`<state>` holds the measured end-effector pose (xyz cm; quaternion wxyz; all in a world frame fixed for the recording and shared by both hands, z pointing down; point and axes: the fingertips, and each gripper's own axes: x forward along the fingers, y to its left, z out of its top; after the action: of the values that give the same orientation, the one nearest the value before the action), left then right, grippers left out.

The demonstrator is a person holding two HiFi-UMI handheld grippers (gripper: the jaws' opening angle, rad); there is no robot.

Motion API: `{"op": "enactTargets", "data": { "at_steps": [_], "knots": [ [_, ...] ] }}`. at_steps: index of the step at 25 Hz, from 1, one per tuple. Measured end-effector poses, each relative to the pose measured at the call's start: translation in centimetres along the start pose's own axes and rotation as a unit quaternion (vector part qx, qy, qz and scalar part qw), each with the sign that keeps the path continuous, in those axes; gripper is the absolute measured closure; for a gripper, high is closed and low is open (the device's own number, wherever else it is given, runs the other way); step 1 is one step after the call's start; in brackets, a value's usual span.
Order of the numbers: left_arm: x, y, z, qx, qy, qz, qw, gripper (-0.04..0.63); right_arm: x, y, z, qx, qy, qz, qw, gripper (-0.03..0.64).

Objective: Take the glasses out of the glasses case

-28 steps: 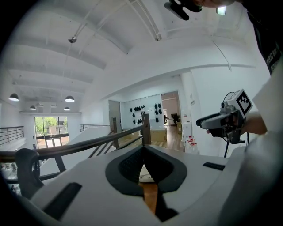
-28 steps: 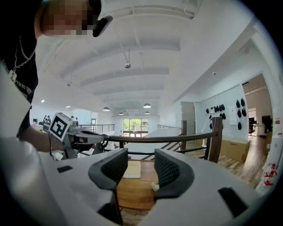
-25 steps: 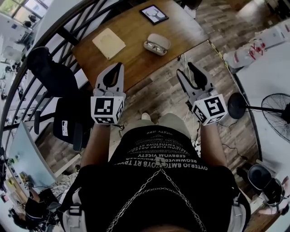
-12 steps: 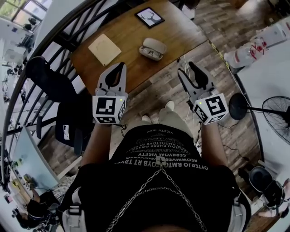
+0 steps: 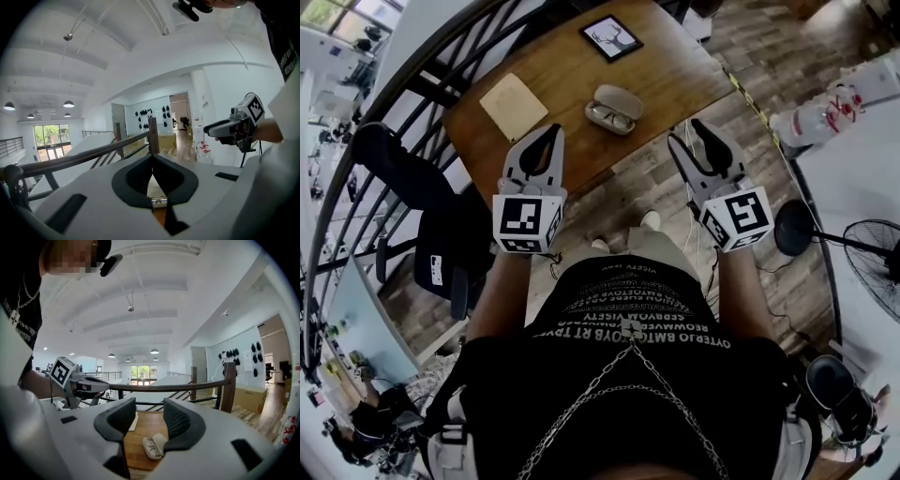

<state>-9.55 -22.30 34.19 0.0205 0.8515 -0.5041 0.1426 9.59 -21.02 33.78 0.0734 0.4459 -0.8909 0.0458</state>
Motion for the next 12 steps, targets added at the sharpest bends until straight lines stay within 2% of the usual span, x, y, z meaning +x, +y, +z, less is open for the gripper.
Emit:
{"op": "enactTargets", "data": {
  "at_steps": [8,12],
  "knots": [
    [3.1,0.2,0.6,-0.004,0.010,0.022,0.9997,0.571,2.1,-3.1,-0.1,0.002,0.009,0.026,1.000,0.436],
    [4.3,-0.5,1.1,-0.005,0.009,0.031,0.9995,0.571,2.2,-5.1,0.0,0.024,0.000,0.036,0.999,0.436]
  ]
}}
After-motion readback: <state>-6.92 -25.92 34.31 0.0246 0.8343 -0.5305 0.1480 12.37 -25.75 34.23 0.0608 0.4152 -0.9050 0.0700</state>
